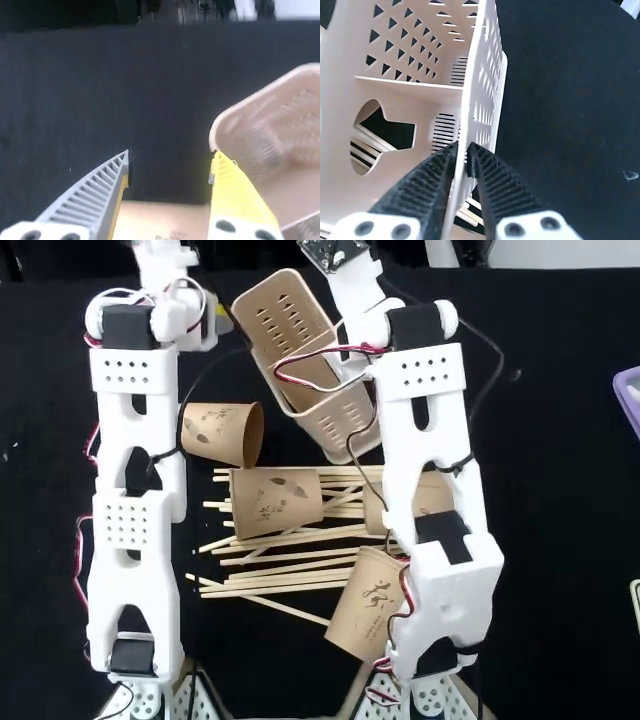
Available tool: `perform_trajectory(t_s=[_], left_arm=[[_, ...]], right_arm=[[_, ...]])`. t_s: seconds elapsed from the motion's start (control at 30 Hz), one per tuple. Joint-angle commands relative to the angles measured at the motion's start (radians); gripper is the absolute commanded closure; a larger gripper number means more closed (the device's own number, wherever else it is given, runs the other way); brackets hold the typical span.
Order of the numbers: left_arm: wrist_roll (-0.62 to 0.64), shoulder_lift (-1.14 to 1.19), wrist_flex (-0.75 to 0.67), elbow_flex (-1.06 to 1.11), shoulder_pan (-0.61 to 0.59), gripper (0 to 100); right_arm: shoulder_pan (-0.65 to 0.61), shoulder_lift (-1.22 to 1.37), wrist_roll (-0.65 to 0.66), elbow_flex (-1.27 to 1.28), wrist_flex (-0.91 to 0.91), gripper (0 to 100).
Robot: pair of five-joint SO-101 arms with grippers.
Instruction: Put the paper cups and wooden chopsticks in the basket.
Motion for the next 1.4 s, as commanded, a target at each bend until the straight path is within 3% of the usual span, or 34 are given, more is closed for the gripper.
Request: perform_trajectory(t_s=[0.0,0.17,0.3,0.67,0.83,1.03,1.37], left_arm=[[0.081,-0.087,-0.061,-0.047,-0.028,74],[0.103,-0.081,-0.074,-0.041,0.016,74],[0.026,-0.012,-0.074,-0.045,0.056,74],[-0.003,0.12,-0.063,-0.045,0.041,75],[-0.008,0.117,-0.02,-0.048,0.044,98],[0.054,0.115,0.094,-0.048,0.022,97],[0.063,0.006,0.132,-0.018,-0.036,97]], right_arm=[[-0.021,-0.05,0.011,0.001,-0.021,98.8],[-0.021,-0.05,0.011,0.001,-0.02,98.8],[-0.021,-0.05,0.011,0.001,-0.015,98.8],[-0.02,-0.051,0.003,0.001,-0.02,98.8],[-0.011,-0.051,0.003,0.004,-0.02,98.8],[0.02,-0.048,0.002,-0.001,-0.058,98.8],[0.077,-0.033,-0.287,0.021,-0.253,98.8]])
